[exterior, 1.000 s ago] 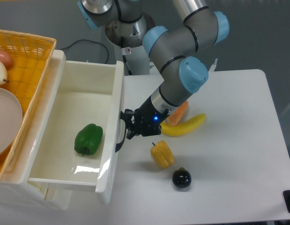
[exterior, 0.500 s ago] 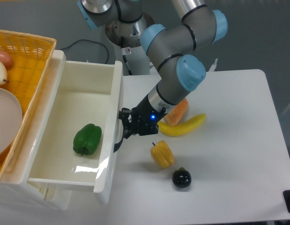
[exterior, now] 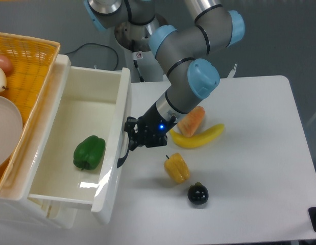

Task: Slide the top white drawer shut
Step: 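Push the drawer front with the gripper, sliding the drawer into the cabinet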

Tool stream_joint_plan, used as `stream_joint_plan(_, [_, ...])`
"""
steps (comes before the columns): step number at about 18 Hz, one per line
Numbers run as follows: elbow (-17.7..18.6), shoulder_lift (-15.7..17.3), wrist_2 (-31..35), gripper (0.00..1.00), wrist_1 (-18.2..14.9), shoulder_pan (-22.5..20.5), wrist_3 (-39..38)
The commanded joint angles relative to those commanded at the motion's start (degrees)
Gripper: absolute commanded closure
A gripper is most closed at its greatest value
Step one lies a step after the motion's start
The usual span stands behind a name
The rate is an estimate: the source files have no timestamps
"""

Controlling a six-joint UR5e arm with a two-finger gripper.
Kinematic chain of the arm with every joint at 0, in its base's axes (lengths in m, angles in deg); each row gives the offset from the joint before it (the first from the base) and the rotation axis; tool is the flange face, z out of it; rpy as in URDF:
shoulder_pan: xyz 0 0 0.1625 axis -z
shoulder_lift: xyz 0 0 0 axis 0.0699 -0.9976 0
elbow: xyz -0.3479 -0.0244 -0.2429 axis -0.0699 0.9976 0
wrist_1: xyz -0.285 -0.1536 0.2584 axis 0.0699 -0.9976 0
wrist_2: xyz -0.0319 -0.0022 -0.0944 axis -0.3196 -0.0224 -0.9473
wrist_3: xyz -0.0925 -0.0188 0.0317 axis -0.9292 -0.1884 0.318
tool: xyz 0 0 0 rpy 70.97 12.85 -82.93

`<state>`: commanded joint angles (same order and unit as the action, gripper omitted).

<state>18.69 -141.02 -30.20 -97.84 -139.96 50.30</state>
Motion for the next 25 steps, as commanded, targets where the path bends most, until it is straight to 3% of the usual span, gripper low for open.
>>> stream_joint_plan(25, [1.7, 2.4, -0.3, 0.90, -0.3, 2.7, -1.5])
